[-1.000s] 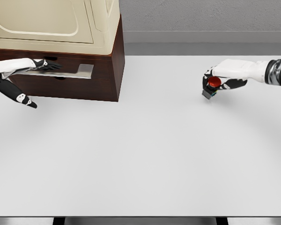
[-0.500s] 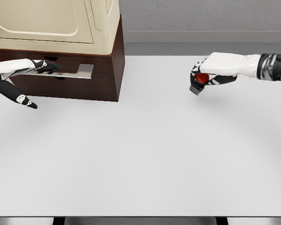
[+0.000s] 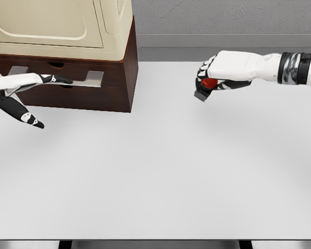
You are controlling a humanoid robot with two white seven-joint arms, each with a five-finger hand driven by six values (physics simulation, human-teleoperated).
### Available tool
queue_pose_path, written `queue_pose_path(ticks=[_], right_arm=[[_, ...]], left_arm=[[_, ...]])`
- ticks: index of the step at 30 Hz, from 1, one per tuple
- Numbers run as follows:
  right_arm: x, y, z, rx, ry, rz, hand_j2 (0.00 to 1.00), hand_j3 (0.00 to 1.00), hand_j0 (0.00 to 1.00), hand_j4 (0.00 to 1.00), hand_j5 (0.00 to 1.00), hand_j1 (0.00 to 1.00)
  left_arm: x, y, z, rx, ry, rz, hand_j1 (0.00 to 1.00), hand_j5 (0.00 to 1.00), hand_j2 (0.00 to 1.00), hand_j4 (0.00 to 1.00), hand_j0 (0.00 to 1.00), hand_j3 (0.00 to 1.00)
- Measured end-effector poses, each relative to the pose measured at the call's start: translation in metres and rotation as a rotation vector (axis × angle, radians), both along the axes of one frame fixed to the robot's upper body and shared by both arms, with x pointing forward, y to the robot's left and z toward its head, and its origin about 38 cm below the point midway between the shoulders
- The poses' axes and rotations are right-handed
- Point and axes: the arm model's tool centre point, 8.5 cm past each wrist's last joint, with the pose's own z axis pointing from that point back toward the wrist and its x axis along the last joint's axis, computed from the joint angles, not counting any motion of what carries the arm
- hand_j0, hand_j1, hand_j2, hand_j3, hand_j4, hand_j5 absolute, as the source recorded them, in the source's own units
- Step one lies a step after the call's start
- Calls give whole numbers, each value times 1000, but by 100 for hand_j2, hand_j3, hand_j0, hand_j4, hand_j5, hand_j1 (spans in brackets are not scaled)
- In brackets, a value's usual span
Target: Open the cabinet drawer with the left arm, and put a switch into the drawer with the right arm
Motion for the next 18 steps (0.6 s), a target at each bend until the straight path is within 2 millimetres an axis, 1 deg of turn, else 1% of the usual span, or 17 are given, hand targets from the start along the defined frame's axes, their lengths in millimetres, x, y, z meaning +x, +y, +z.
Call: queue_pose_path(ticks=[4, 13, 17, 18], right_arm=[[-3, 5, 3, 5, -7, 16, 50, 50, 50, 50, 50, 50], [-8, 17, 12, 18, -22, 59, 50, 50, 50, 50, 50, 50], [-9, 22, 15, 22, -31, 75, 50, 50, 50, 50, 50, 50], [-9, 24, 20, 22, -39, 79, 50, 50, 50, 50, 50, 50]], left_arm=[[-4, 1, 0, -17, 15, 1, 100, 100, 100, 100, 100, 100], [-19, 5, 11, -61, 46, 13, 100, 100, 100, 100, 100, 100], [-23, 7, 10, -90, 73, 26, 100, 100, 100, 100, 100, 100], [-24, 7, 11, -93, 75, 27, 100, 100, 100, 100, 100, 100]])
